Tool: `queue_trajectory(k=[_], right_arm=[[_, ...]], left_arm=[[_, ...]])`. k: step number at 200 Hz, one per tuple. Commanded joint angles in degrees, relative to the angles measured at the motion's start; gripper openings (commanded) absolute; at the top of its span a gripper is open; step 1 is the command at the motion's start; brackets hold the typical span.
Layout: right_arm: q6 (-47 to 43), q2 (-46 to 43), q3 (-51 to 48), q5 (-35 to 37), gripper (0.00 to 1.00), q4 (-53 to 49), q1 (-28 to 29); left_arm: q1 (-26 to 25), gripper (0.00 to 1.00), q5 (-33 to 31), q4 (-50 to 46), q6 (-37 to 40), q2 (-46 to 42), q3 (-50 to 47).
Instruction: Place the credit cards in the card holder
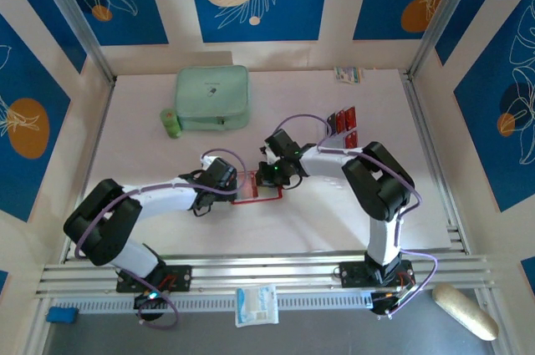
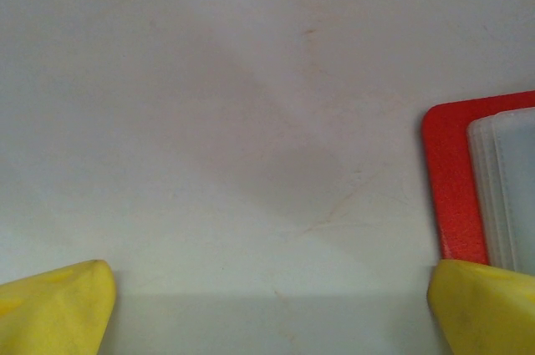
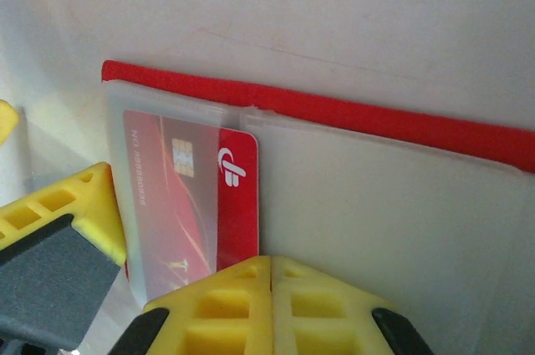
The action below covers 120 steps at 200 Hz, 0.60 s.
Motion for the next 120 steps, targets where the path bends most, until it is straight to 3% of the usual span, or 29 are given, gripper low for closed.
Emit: queue_trajectory(k=[1, 67, 120], right_arm=[[-1.1, 2.0, 2.1, -0.9, 0.06, -2.2, 1.9], [-1.5, 2.3, 3.8, -0.7, 0.04, -4.5, 4.0], [-3.1, -3.7, 1.7, 2.6, 0.04, -7.0, 1.1]], left_arm=[[0.4, 0.98, 1.2, 2.2, 0.7, 1.9, 0.3], [0.4, 0.98, 1.4, 2.2, 0.8, 1.7, 0.3], [0.4, 0.98, 1.1, 0.2, 0.6, -2.6, 0.2]])
